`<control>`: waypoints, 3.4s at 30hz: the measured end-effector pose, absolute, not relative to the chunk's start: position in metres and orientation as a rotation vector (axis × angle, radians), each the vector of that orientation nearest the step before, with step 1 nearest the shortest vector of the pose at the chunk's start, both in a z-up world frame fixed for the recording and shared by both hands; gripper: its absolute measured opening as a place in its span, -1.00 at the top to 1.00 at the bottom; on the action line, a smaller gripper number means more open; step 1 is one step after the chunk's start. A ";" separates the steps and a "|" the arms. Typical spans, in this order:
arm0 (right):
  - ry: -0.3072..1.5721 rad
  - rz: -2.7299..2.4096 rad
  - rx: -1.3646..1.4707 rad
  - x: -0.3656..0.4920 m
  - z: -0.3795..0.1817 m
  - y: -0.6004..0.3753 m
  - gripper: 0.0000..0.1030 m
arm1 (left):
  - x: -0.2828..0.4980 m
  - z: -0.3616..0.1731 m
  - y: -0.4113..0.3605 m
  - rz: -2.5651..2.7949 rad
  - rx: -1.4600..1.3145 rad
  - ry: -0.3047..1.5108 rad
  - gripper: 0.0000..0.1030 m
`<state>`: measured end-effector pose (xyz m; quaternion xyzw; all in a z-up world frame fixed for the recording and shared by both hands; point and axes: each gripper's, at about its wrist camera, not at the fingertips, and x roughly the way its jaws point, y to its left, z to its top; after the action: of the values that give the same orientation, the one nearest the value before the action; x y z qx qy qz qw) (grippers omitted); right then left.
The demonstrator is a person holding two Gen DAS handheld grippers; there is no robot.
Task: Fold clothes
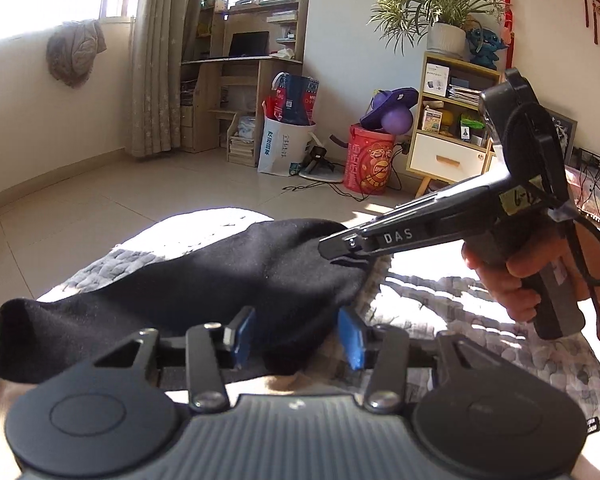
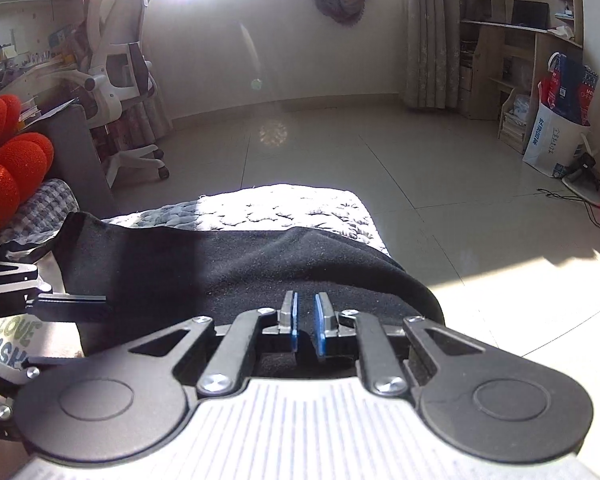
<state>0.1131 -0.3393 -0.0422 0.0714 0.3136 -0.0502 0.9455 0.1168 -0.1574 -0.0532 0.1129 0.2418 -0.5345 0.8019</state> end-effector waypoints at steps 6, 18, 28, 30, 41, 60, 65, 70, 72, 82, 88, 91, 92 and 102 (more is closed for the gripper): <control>0.641 -0.134 0.109 0.119 -0.050 -0.337 -0.02 | 0.118 -0.060 -0.161 -1.176 0.259 0.571 -0.14; 0.663 -0.269 0.160 0.086 -0.024 -0.351 -0.05 | 0.085 -0.047 -0.143 -1.103 0.278 0.589 -0.39; 0.715 -0.215 0.354 0.089 0.007 -0.316 -0.21 | 0.046 -0.012 -0.088 -0.852 0.295 0.695 -0.63; 0.716 -0.204 0.390 0.091 0.014 -0.308 -0.23 | 0.044 -0.006 -0.077 -0.781 0.266 0.718 -0.68; 0.700 -0.185 0.473 0.100 0.025 -0.281 -0.52 | 0.048 0.002 -0.013 -0.454 0.117 0.737 -0.94; 0.774 -0.320 0.760 0.105 -0.031 -0.335 -0.52 | 0.070 -0.025 0.019 -0.307 -0.093 0.633 -0.94; 0.681 -0.333 0.823 0.098 -0.036 -0.342 -0.52 | 0.069 -0.031 0.012 -0.292 -0.060 0.635 -0.94; 0.600 -0.374 0.777 0.101 -0.039 -0.338 -0.47 | 0.067 -0.034 0.009 -0.283 -0.040 0.640 -0.94; 0.578 -0.390 0.743 0.104 -0.041 -0.335 -0.46 | 0.066 -0.036 0.009 -0.278 -0.025 0.639 -0.94; 0.508 -0.509 0.628 0.108 -0.054 -0.335 0.33 | 0.069 -0.041 0.011 -0.248 -0.007 0.662 -0.94; 0.444 -0.549 0.642 0.102 -0.050 -0.338 0.84 | 0.071 -0.040 0.019 -0.236 -0.028 0.665 -0.94; 0.401 -0.552 0.576 0.102 -0.040 -0.328 0.84 | 0.073 -0.038 0.021 -0.234 -0.038 0.666 -0.94; 0.385 -0.550 0.556 0.101 -0.035 -0.324 0.84 | 0.073 -0.038 0.023 -0.233 -0.045 0.668 -0.94; 0.262 -0.501 0.426 0.088 0.002 -0.296 0.84 | 0.078 -0.041 0.029 -0.209 -0.060 0.691 -0.94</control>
<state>0.0876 -0.2961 0.0016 0.2086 0.1281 -0.2453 0.9380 0.0781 0.0288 -0.0406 -0.0292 0.3381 -0.1022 0.9351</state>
